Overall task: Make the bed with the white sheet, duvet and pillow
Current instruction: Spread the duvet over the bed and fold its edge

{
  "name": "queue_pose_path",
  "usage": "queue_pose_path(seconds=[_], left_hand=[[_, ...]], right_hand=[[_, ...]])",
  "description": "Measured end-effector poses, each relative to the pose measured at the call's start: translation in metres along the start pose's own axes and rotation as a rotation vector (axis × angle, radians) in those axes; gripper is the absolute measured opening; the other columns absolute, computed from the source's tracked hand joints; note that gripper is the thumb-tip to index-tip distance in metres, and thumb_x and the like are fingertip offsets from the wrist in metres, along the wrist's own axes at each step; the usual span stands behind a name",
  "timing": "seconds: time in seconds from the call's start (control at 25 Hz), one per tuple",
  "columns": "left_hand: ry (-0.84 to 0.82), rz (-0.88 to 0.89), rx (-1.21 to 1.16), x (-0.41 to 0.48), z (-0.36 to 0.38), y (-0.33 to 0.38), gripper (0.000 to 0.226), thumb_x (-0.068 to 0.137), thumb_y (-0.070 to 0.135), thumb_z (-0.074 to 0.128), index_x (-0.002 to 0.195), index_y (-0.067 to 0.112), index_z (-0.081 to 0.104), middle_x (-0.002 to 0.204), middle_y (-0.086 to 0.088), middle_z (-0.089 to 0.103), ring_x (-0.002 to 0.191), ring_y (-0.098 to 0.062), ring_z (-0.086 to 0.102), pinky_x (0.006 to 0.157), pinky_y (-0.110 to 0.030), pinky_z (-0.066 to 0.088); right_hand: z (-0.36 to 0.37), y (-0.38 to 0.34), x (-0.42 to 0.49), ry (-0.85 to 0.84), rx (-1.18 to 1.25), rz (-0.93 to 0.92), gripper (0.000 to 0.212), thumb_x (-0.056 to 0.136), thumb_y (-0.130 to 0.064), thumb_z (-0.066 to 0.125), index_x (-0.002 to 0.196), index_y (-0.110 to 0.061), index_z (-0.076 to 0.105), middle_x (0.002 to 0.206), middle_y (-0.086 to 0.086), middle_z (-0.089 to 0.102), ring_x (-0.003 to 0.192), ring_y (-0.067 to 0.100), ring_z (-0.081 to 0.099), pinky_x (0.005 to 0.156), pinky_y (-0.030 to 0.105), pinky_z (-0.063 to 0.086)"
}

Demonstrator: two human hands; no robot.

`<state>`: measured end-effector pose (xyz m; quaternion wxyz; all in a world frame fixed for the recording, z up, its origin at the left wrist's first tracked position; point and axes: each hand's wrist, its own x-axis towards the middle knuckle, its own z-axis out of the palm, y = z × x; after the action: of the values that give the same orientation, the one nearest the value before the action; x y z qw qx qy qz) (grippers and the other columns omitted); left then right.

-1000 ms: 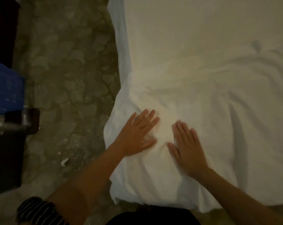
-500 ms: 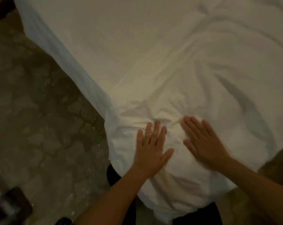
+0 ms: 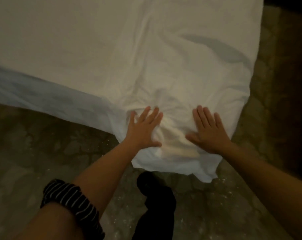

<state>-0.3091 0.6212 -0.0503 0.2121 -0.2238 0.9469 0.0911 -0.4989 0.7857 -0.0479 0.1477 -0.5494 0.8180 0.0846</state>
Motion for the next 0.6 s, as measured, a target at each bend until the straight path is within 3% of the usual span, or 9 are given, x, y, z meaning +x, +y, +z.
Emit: queue_pose_path(seconds=[0.08,0.2,0.28,0.44,0.6], left_hand=[[0.003,-0.028,-0.007,0.001,0.001,0.004,0.110,0.076,0.072,0.055,0.150,0.028,-0.015,0.157,0.006,-0.022,0.145,-0.021,-0.017,0.113,-0.058,0.002],[0.065,-0.012,-0.005,0.006,0.013,0.005,0.114,0.072,0.070,0.060,0.150,0.029,-0.012,0.158,0.007,-0.019,0.145,-0.022,-0.016,0.112,-0.059,0.008],[0.126,-0.004,0.016,0.007,0.024,0.002,0.117,0.069,0.071,0.062,0.151,0.029,-0.010,0.158,0.007,-0.017,0.145,-0.021,-0.014,0.111,-0.058,0.013],[0.319,0.039,0.011,0.020,0.053,-0.010,0.119,0.065,0.074,0.062,0.150,0.032,-0.010,0.158,0.009,-0.015,0.145,-0.019,-0.014,0.112,-0.056,0.014],[0.490,0.066,0.048,0.033,0.077,-0.012,0.115,0.069,0.074,0.059,0.150,0.032,-0.010,0.158,0.010,-0.016,0.145,-0.019,-0.015,0.112,-0.057,0.013]], right_hand=[[0.018,-0.002,-0.001,0.026,0.008,0.035,0.100,0.066,-0.075,-0.008,0.147,-0.017,-0.021,0.150,0.000,-0.031,0.142,0.016,-0.022,0.109,0.033,-0.020],[0.048,-0.006,-0.001,0.274,-0.015,0.055,0.101,0.076,-0.078,0.002,0.151,-0.009,0.004,0.158,0.011,0.000,0.146,0.025,0.004,0.111,0.034,-0.013],[0.058,-0.010,0.001,0.293,-0.004,0.066,0.099,0.082,-0.076,0.003,0.149,-0.005,0.016,0.156,0.015,0.016,0.144,0.028,0.016,0.112,0.033,-0.012],[0.076,-0.007,0.013,0.420,-0.026,0.095,0.091,0.088,-0.071,0.006,0.145,-0.002,0.027,0.149,0.020,0.033,0.137,0.029,0.023,0.112,0.038,-0.001],[0.092,-0.005,0.022,0.517,-0.090,0.098,0.089,0.090,-0.069,0.006,0.142,-0.001,0.031,0.146,0.021,0.038,0.135,0.034,0.036,0.109,0.045,0.010]])
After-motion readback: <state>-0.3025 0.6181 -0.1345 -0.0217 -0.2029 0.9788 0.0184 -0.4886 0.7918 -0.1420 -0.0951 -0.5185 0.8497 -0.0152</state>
